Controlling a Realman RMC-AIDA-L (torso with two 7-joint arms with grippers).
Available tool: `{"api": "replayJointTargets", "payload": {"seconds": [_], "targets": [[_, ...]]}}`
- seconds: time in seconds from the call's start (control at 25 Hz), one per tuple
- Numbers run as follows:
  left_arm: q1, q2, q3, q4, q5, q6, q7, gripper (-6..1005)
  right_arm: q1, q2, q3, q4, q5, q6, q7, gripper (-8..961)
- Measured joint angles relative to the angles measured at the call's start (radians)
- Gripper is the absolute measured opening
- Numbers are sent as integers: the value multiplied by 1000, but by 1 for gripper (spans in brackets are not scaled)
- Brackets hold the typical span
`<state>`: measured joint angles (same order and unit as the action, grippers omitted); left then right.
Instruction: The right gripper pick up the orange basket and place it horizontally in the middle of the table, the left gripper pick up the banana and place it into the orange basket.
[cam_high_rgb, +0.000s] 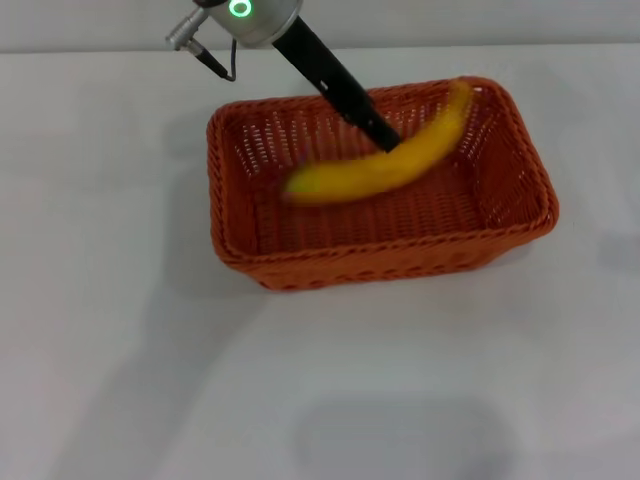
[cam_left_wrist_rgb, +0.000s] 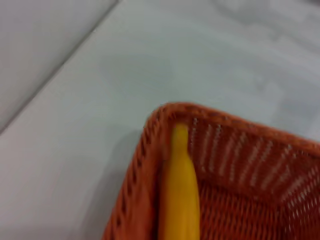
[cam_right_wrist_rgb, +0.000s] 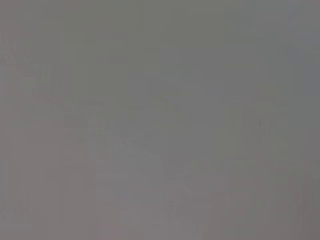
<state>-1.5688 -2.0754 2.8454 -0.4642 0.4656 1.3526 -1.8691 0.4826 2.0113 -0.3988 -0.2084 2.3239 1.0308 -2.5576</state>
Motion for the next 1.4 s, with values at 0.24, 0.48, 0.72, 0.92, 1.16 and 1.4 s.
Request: {"api": "replayJointTargets", "payload": {"seconds": [0.24, 0.48, 0.72, 0.92, 1.16, 1.4], "targets": [[66, 3, 0, -104, -220, -7, 12, 868, -3, -1, 0, 0, 0, 0, 1, 710], [295, 16, 0, -169, -747, -8, 74, 871, -3, -2, 0, 0, 0, 0, 1, 710], [687, 18, -1, -12, -1439, -73, 298, 873, -1, -3, 0, -2, 0, -1, 1, 710], [957, 2, -2, 260, -1908, -74, 738, 872, 7, -4, -4, -6, -1, -4, -7, 710], [1121, -8, -4, 455, -2121, -71, 1242, 873, 12, -4, -34, -9, -10, -5, -68, 710], [1172, -10, -5, 506, -2173, -69, 1393, 878, 16, -1, -74, -10, -12, -3, -98, 710]]}}
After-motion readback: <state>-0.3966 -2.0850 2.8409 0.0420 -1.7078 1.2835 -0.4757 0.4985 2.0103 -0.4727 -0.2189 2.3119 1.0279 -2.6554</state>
